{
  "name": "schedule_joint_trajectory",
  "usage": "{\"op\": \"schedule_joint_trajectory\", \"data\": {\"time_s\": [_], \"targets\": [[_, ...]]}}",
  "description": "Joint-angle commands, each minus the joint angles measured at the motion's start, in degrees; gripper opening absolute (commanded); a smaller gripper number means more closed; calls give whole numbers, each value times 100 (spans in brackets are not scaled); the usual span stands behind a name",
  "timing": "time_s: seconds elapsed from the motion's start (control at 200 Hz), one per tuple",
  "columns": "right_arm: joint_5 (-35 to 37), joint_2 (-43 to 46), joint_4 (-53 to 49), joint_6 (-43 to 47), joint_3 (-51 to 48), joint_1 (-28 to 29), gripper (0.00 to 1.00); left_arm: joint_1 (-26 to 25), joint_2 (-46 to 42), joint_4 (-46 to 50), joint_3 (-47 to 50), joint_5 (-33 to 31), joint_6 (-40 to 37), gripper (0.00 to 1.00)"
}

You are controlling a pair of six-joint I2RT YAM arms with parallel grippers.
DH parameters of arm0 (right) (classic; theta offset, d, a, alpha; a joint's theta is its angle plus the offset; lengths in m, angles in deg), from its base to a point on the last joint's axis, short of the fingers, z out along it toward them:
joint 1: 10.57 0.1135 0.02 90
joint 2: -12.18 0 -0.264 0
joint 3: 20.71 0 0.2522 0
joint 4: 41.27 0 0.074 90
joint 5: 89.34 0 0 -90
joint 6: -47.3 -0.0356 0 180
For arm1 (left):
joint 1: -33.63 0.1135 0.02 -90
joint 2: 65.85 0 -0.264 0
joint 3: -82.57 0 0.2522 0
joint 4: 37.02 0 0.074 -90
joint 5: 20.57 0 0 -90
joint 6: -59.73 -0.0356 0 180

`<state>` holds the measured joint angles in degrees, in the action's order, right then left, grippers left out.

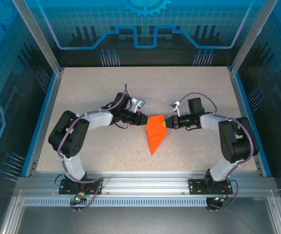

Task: Fold a paper plane with a square sheet of paper (fold left side to right side)
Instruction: Fold the wing for the fifth time at the center of the table.

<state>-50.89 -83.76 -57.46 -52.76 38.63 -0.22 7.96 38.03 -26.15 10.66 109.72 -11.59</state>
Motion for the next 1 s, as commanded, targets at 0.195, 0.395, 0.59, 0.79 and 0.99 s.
{"op": "schedule_joint_trajectory", "data": {"time_s": [0.195,0.395,0.59,0.79,0.99], "targets": [[793,-184,-1049,-1103,444,354,0,21,-971,730,-96,-944,-510,62],[1183,-570,-1118,-2036,922,554,0,-487,-1629,1767,-135,-2147,-1125,62],[1480,-1014,-1332,-2474,1494,553,0,-1546,-1583,2584,-341,-3545,-1383,63],[1412,-1379,-1420,-2708,1899,543,0,-2297,-826,2926,-813,-4460,-1258,66],[1399,-1476,-1453,-2789,1963,528,0,-2637,-97,3294,-1322,-5363,-1174,69]]}}
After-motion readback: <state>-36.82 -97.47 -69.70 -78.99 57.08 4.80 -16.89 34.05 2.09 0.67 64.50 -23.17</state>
